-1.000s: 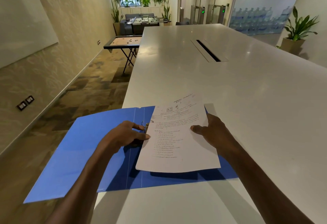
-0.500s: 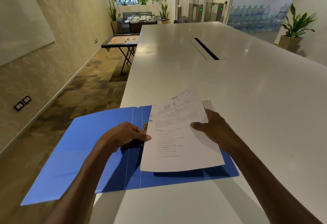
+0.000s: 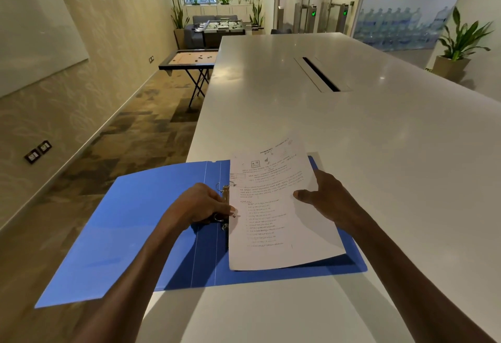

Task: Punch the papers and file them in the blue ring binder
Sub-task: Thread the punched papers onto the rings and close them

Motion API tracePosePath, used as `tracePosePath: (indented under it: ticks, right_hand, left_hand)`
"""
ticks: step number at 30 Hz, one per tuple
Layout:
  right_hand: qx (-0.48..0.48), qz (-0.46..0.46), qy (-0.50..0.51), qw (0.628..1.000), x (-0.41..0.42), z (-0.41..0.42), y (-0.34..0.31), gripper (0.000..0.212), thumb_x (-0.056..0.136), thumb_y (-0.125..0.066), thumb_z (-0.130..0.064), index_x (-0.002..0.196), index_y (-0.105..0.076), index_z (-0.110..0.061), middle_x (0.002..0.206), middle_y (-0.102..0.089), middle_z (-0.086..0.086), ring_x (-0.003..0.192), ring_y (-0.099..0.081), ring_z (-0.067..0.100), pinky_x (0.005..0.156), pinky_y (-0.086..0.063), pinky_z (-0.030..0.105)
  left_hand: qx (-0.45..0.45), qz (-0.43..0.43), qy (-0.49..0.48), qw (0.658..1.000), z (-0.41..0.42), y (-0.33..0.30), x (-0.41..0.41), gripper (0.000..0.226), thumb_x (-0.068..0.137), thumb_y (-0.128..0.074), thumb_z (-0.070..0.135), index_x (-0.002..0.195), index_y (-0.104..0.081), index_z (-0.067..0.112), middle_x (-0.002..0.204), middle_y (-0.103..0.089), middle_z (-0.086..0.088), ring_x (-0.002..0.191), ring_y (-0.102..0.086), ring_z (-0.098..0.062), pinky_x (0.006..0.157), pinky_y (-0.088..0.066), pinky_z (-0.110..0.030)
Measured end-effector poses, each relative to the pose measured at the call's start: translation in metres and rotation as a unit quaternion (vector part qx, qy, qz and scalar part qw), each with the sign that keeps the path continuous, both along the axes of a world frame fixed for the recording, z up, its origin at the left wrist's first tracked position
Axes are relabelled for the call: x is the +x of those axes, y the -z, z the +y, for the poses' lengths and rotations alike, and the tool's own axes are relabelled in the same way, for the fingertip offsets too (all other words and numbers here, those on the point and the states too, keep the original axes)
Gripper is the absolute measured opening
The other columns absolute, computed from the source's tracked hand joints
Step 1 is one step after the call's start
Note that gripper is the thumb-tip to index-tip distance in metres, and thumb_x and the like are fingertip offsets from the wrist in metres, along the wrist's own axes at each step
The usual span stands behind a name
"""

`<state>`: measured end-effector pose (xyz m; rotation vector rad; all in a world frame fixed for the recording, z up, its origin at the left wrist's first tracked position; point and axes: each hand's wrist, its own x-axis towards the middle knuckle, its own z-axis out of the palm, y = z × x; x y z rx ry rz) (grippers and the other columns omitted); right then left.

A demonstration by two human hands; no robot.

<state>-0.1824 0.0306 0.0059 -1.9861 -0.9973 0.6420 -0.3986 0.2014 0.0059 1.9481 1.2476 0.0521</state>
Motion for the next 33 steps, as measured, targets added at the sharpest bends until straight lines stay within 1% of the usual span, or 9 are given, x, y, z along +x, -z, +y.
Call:
tracePosePath:
  ticks: [3,5,12,15,18,21,25,28,33]
  right_hand:
    - [-0.001,0.006,-0.001,1.0,0.0,0.001,0.003,0.046,0.088,-0.069,-0.019,0.129,-0.052,-0.011,0.125,-0.062,0.002,0.105,-0.058,0.015,0.084,-0.044,0.025]
    - [-0.008,0.006,-0.003,1.0,0.0,0.003,0.005,0.044,0.087,-0.069,-0.019,0.128,-0.053,-0.011,0.124,-0.062,0.001,0.104,-0.058,0.015,0.084,-0.046,0.026]
    - [-0.114,-0.118,0.048,0.985,0.003,0.005,0.015,0.037,0.087,-0.068,-0.031,0.11,-0.049,-0.009,0.112,-0.063,0.008,0.097,-0.061,0.024,0.08,-0.05,0.035]
    - [-0.176,-0.256,0.073,0.948,-0.004,0.001,0.012,0.047,0.089,-0.063,-0.036,0.12,-0.048,-0.004,0.118,-0.058,0.014,0.107,-0.058,0.029,0.085,-0.046,0.034]
    - [-0.112,-0.348,0.073,0.928,-0.014,0.003,0.01,0.04,0.091,-0.062,-0.031,0.119,-0.053,-0.005,0.116,-0.057,0.012,0.105,-0.055,0.026,0.083,-0.043,0.028]
    - [0.003,-0.275,-0.021,0.961,-0.029,0.016,0.001,0.025,0.09,-0.064,-0.022,0.112,-0.067,-0.01,0.107,-0.065,0.005,0.094,-0.063,0.017,0.08,-0.043,0.019]
    - [0.038,-0.154,-0.151,0.976,-0.061,0.034,-0.007,0.016,0.091,-0.063,-0.018,0.101,-0.072,-0.008,0.087,-0.071,0.0,0.066,-0.059,0.0,0.06,-0.041,0.007]
    - [0.026,-0.057,-0.17,0.983,-0.076,0.044,0.001,0.016,0.092,-0.061,-0.016,0.098,-0.073,-0.006,0.075,-0.067,-0.003,0.061,-0.063,0.004,0.055,-0.05,0.011]
    - [0.03,0.101,-0.183,0.977,-0.085,0.048,0.015,0.016,0.092,-0.06,-0.008,0.095,-0.073,0.001,0.083,-0.071,0.018,0.066,-0.062,0.014,0.06,-0.049,0.022]
  left_hand:
    - [0.08,0.035,-0.009,0.996,0.002,0.007,0.002,0.026,0.075,-0.08,0.041,0.072,-0.076,0.016,0.072,-0.071,-0.001,0.071,-0.066,-0.015,0.068,-0.056,-0.032]
    - [0.112,0.053,-0.009,0.992,0.002,0.008,0.001,0.028,0.074,-0.08,0.044,0.072,-0.076,0.016,0.069,-0.071,0.0,0.068,-0.066,-0.014,0.063,-0.053,-0.029]
    - [0.122,0.072,0.0,0.99,-0.001,0.006,0.0,0.031,0.074,-0.08,0.046,0.074,-0.076,0.015,0.071,-0.071,0.0,0.068,-0.065,-0.012,0.067,-0.055,-0.03]
    - [0.067,0.036,-0.006,0.997,-0.001,0.004,-0.003,0.033,0.079,-0.076,0.043,0.076,-0.075,0.01,0.069,-0.071,-0.003,0.059,-0.061,-0.012,0.06,-0.055,-0.028]
    - [-0.054,-0.037,-0.04,0.997,0.0,-0.003,-0.011,0.027,0.087,-0.071,0.032,0.082,-0.074,0.006,0.064,-0.072,-0.004,0.05,-0.061,-0.008,0.051,-0.054,-0.019]
    - [-0.119,-0.083,-0.056,0.988,0.001,-0.005,-0.022,0.026,0.088,-0.069,0.028,0.087,-0.074,0.002,0.074,-0.076,-0.009,0.061,-0.069,-0.013,0.059,-0.058,-0.022]
    - [-0.187,-0.148,-0.067,0.969,-0.001,0.0,-0.035,0.021,0.088,-0.068,0.019,0.093,-0.074,-0.001,0.087,-0.076,-0.015,0.072,-0.072,-0.018,0.064,-0.06,-0.024]
    - [-0.227,-0.204,-0.075,0.949,-0.002,0.004,-0.044,0.016,0.089,-0.065,0.011,0.093,-0.075,-0.001,0.093,-0.076,-0.018,0.077,-0.073,-0.019,0.066,-0.06,-0.022]
    - [-0.235,-0.245,-0.071,0.938,-0.006,0.011,-0.052,0.018,0.085,-0.067,0.005,0.098,-0.074,-0.004,0.095,-0.075,-0.018,0.077,-0.074,-0.016,0.065,-0.058,-0.018]
